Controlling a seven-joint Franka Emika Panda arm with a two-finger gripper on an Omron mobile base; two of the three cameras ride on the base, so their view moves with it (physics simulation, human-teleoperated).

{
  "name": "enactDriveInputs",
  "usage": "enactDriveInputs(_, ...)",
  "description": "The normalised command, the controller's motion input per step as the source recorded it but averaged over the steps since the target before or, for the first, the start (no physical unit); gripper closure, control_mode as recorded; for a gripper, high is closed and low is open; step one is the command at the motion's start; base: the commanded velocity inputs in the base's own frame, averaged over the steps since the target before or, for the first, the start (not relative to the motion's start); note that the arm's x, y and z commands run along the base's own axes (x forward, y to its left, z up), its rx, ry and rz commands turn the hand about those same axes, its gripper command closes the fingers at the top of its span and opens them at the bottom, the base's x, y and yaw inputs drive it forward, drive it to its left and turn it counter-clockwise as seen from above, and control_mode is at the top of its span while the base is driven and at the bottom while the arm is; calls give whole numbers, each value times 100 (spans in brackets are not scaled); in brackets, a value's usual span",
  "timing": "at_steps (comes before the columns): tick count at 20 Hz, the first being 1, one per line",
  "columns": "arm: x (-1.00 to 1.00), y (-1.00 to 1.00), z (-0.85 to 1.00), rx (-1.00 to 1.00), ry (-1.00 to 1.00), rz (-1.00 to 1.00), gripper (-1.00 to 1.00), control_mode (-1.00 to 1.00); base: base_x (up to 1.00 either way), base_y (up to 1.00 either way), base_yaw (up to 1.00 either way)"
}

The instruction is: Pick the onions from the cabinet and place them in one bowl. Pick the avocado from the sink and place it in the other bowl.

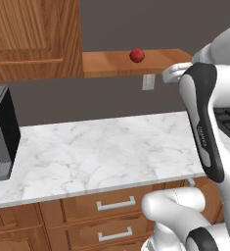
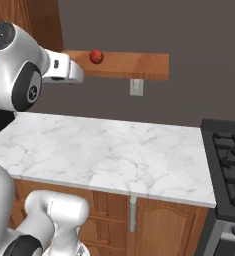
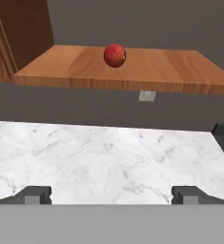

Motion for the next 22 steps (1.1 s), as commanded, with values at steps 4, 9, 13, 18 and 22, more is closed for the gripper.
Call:
enactDriveInputs(4, 45, 11, 13, 0, 0, 0, -100, -100, 0, 0, 0)
enactDriveInputs(9, 48, 10, 15, 0, 0, 0, -100, -100, 0, 0, 0)
enactDriveInputs(13, 48, 5, 16, 0, 0, 0, -100, -100, 0, 0, 0)
enactDriveInputs(18, 52, 5, 1, 0, 0, 0, -100, -100, 0, 0, 0)
enactDriveInputs(22, 51, 0, 0, 0, 0, 0, -100, -100, 0, 0, 0)
